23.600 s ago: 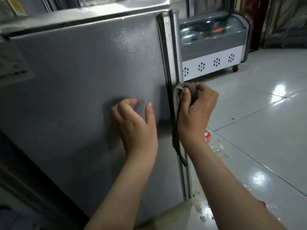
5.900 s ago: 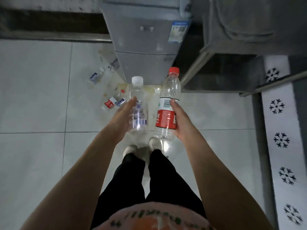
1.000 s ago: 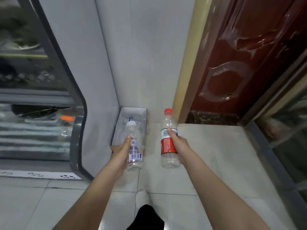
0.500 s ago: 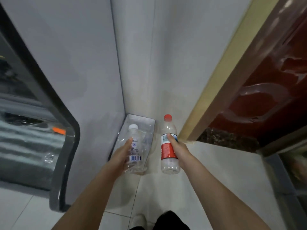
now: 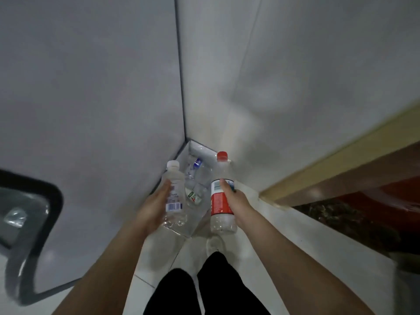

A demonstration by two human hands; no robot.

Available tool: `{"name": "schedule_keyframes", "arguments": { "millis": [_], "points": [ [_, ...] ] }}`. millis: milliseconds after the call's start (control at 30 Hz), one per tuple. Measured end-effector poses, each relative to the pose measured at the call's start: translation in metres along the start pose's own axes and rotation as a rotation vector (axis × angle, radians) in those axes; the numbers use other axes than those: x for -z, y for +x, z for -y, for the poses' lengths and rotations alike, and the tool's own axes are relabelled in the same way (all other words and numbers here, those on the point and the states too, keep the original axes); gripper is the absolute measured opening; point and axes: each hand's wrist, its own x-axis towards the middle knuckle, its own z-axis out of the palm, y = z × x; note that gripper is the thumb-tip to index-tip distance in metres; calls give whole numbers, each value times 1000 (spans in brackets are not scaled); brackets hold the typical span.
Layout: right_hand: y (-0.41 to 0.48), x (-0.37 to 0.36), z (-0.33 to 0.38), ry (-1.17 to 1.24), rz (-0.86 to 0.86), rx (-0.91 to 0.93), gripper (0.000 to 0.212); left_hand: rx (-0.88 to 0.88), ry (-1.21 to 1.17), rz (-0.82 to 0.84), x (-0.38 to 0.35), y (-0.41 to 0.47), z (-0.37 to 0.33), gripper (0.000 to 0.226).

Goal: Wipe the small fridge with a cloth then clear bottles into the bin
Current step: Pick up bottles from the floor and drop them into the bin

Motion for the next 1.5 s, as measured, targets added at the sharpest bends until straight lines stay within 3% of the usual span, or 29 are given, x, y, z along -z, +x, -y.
{"name": "schedule_keyframes", "arguments": {
  "millis": [133,267,333,433,533,733,967,1067,1200,1333,1500],
  "points": [
    [56,-11,-2,-9,30,-59,62,10,3,2,-7,52,8,24],
    [111,-40,-11,-28,71,-164,60,84,1,64,3,113,25,40],
    [143,-56,-20,-2,105,-215,67,141,21,54,12,144,39,40],
    [192,-84,-36,-41,168,-265,56,207,53,17,30,195,67,25],
    [245,-115,-59,-97,194,-321,58,240,95,-39,49,250,103,27],
    [341,-160,-114,-168,142,-293,47,301,149,-94,76,350,187,59],
    [435,-200,-172,-505,163,-248,45,353,279,-218,98,437,262,37],
    [466,-217,-197,-529,159,-297,63,366,299,-250,111,468,291,51],
    [499,-244,-233,-363,129,-321,85,351,394,-311,118,499,319,24],
    [518,-249,-250,-322,105,-334,45,348,418,-313,122,518,337,24],
    [531,-259,-264,-333,116,-297,52,360,469,-332,125,530,351,39]
  ]
}}
